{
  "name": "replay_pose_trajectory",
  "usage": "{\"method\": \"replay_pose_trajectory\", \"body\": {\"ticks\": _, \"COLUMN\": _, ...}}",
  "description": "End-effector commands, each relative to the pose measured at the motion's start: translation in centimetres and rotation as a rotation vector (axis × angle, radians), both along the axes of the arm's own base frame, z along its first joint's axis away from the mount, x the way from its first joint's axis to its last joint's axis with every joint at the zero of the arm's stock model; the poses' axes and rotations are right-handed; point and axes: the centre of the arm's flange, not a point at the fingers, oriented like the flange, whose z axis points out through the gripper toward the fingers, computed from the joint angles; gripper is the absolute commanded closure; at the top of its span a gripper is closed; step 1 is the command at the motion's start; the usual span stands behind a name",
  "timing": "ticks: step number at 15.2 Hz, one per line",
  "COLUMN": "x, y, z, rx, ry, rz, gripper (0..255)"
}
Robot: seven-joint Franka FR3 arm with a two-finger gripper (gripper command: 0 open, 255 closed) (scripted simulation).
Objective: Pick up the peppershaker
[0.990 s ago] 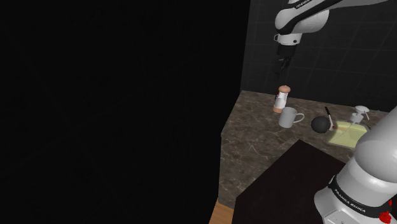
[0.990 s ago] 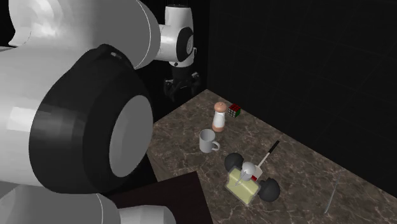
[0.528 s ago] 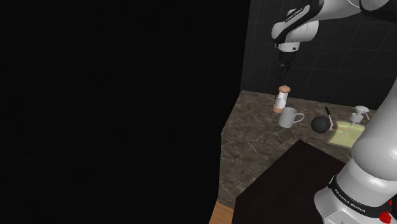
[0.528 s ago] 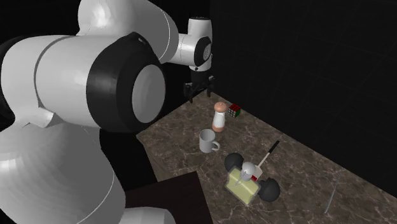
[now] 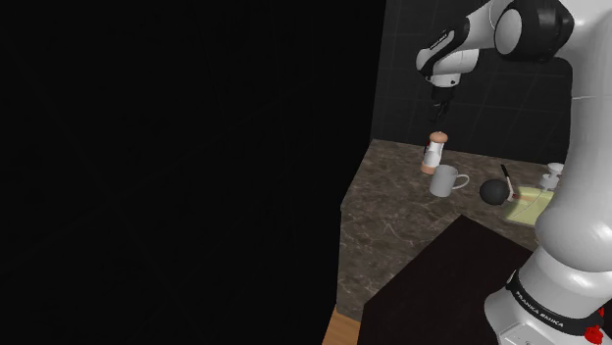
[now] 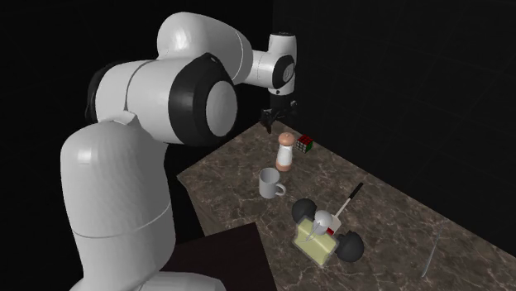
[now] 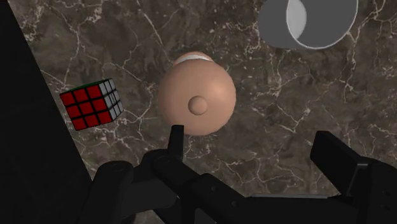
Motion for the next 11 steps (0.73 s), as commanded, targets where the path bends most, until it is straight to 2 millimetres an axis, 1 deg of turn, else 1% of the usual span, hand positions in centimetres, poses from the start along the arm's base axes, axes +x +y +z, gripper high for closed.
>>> {"method": "replay_pose_trajectory", "body": {"ticks": 1, "x": 0.6, "y": -2.4, "z": -1.7, "rx": -0.004, "ry": 0.009, "rz": 0.002, "gripper": 0}}
{"method": "replay_pose_trajectory", "body": {"ticks": 2, "x": 0.8, "y": -3.2, "z": -2.1, "rx": -0.005, "ry": 0.012, "rz": 0.002, "gripper": 0}}
{"method": "replay_pose_trajectory", "body": {"ticks": 9, "x": 0.8, "y": -3.2, "z": -5.8, "rx": -0.005, "ry": 0.012, "rz": 0.002, "gripper": 0}}
{"method": "replay_pose_trajectory", "body": {"ticks": 11, "x": 0.8, "y": -3.2, "z": -6.1, "rx": -0.005, "ry": 0.012, "rz": 0.002, "gripper": 0}}
